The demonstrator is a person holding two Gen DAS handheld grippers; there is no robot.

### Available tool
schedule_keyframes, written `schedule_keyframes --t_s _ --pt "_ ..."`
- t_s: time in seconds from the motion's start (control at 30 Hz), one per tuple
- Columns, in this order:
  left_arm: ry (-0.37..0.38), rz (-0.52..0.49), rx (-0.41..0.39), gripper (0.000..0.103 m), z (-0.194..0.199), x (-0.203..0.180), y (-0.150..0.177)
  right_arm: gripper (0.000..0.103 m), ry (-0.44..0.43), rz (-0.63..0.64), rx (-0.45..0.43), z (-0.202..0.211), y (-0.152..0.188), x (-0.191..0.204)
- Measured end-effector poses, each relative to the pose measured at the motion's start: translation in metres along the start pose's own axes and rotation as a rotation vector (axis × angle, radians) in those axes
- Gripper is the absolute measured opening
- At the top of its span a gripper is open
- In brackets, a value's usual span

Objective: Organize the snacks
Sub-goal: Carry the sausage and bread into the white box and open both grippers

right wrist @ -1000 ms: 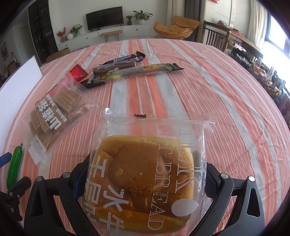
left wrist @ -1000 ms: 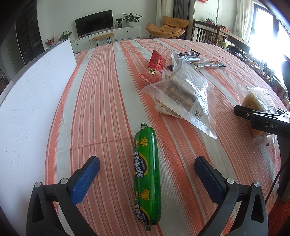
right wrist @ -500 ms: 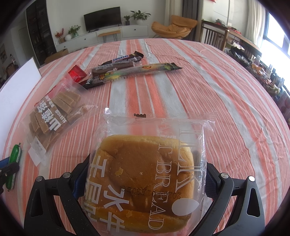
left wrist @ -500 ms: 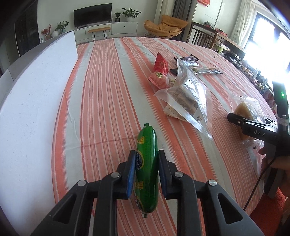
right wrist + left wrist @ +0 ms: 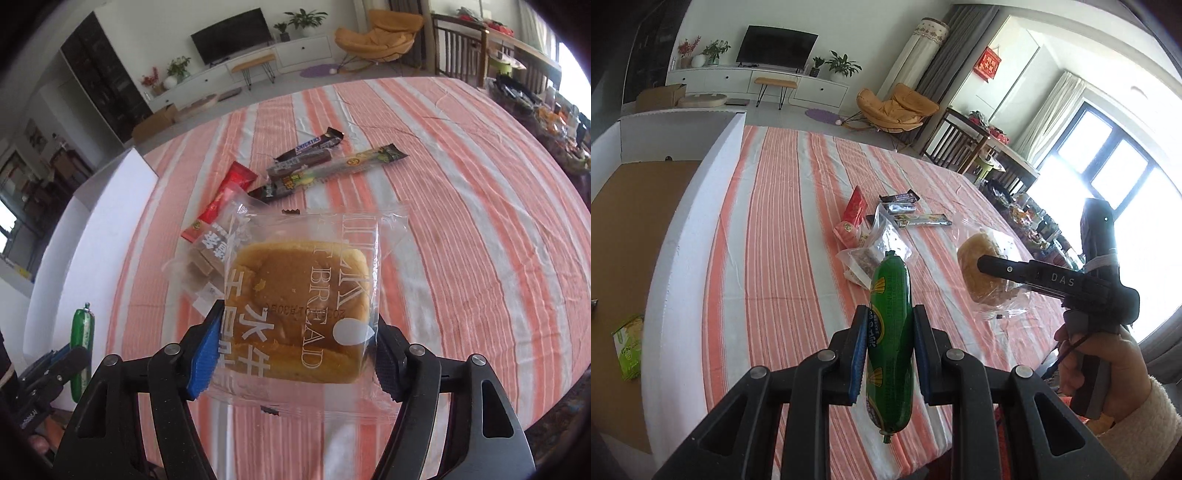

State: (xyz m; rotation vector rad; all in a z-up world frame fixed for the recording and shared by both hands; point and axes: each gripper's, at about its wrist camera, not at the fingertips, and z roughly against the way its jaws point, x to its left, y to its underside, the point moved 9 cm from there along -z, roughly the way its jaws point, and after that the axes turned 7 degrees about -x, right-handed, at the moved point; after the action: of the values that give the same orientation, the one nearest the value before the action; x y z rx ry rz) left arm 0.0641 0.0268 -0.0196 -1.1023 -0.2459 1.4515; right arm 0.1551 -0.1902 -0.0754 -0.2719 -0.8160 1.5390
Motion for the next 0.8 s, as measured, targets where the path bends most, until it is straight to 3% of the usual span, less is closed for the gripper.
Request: schedule_keyframes --t_s 0.07,0.17,0.3,0.37,0.4,0.43,0.47,0.5,0.57,0.63,0.7,0.8 --pt "0.007 0.015 -0.077 0.023 0.038 0.003 -0.026 0.073 -0.127 0.014 -0.032 0.016 -0.016 0.054" --pt "-0.086 0.014 -0.192 0.023 0.093 0.031 -0.059 0.073 -0.328 0.08 -0.046 0.036 -0.031 0.15" --pt "-0.303 0.066 -0.267 0.023 0.147 0.108 -0.077 0.073 -0.555 0.15 0.015 0.031 -0.027 0.27" --pt "-0.491 0.088 -0.278 0.026 0.165 0.158 -0.073 0.076 -0.609 0.175 0.047 0.016 -0.018 0.317" --pt "-0.565 0.103 -0.28 0.041 0.173 0.179 -0.069 0.08 -0.628 0.188 0.068 0.007 -0.013 0.338" --pt "-0.617 0.126 -0.275 0.068 0.177 0.198 -0.064 0.084 -0.642 0.196 0.095 -0.001 -0.007 0.353" --pt "-0.647 0.153 -0.275 0.08 0.183 0.211 -0.059 0.084 -0.641 0.196 0.116 -0.009 -0.003 0.363" --pt "-0.664 0.175 -0.29 0.085 0.188 0.219 -0.055 0.084 -0.643 0.182 0.126 -0.014 -0.001 0.366" --pt "-0.675 0.19 -0.317 0.086 0.192 0.223 -0.05 0.084 -0.653 0.149 0.109 -0.014 -0.002 0.357" --pt "-0.66 0.162 -0.317 0.087 0.183 0.213 -0.047 0.084 -0.597 0.158 0.062 -0.014 -0.005 0.331" --pt "-0.617 0.121 -0.291 0.087 0.164 0.195 -0.047 0.084 -0.466 0.187 -0.008 -0.017 -0.013 0.283" --pt "-0.47 0.058 -0.244 0.087 0.128 0.146 -0.05 0.084 -0.205 0.215 -0.099 -0.027 -0.012 0.19"
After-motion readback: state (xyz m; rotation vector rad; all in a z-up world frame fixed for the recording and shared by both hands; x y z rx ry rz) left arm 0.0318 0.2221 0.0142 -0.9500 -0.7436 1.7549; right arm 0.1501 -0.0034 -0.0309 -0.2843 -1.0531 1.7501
